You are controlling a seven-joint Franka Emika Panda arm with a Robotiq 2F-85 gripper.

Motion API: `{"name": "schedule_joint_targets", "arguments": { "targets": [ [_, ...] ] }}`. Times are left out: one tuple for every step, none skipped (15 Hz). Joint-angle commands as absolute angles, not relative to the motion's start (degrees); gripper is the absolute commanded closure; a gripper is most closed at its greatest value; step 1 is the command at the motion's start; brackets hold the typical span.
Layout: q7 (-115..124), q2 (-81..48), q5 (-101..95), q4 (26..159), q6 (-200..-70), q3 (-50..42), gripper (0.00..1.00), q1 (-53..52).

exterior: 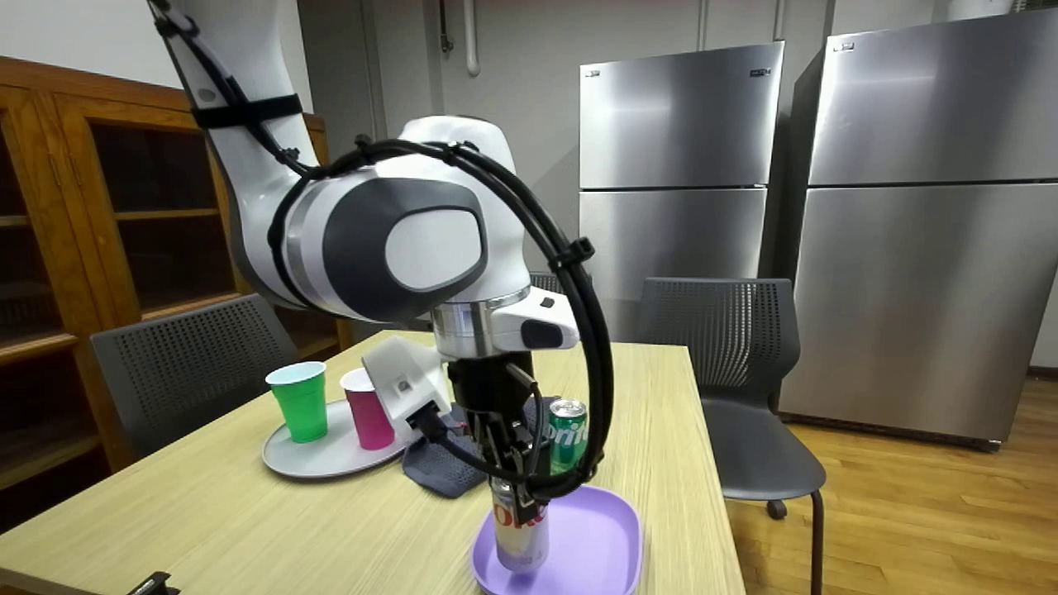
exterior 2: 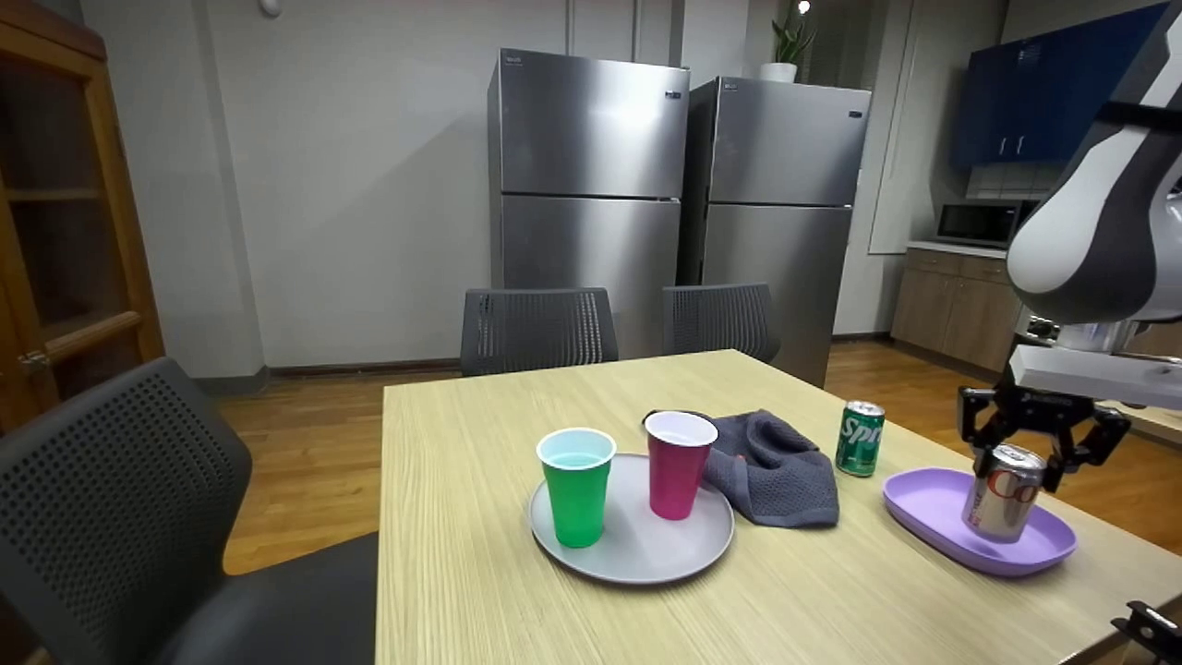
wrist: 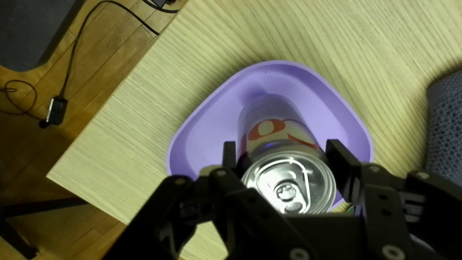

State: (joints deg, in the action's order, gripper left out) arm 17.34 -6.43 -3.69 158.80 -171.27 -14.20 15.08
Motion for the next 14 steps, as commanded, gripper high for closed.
{"name": "schedule_joint_targets", "arguments": {
  "targets": [
    [13.0, -6.3, 1.2, 158.9, -172.2, -13.9, 0.62, 14.3],
    [12.5, -6.3, 2.0, 158.9, -172.2, -13.8, 0.62, 14.2],
    [12.2, -6.3, 2.2, 158.9, -172.3, -12.4, 0.62, 15.8],
    [11.7, -6.4, 2.8, 158.9, -172.3, -12.3, 0.62, 15.8],
    [11.3, -6.5, 3.3, 158.9, -172.3, -12.2, 0.62, 15.9],
    [11.0, -6.6, 3.7, 158.9, -172.2, -12.1, 0.62, 16.0],
    [10.7, -6.6, 4.1, 158.9, -172.2, -12.0, 0.62, 16.0],
    [10.4, -6.7, 4.4, 158.9, -172.2, -11.9, 0.62, 16.0],
    [10.0, -6.8, 4.8, 158.9, -172.2, -11.9, 0.62, 16.1],
    [9.7, -6.8, 5.1, 158.9, -172.2, -11.9, 0.62, 16.1],
    [9.4, -6.8, 5.4, 158.9, -172.1, -11.9, 0.62, 16.2],
    [9.4, -6.8, 5.3, 158.9, -172.1, -12.1, 0.62, 16.2],
    [9.2, -6.8, 5.3, 158.9, -172.1, -12.1, 0.59, 16.2],
    [9.2, -6.7, 5.2, 158.9, -172.0, -12.2, 0.13, 16.2]
  ]
}}
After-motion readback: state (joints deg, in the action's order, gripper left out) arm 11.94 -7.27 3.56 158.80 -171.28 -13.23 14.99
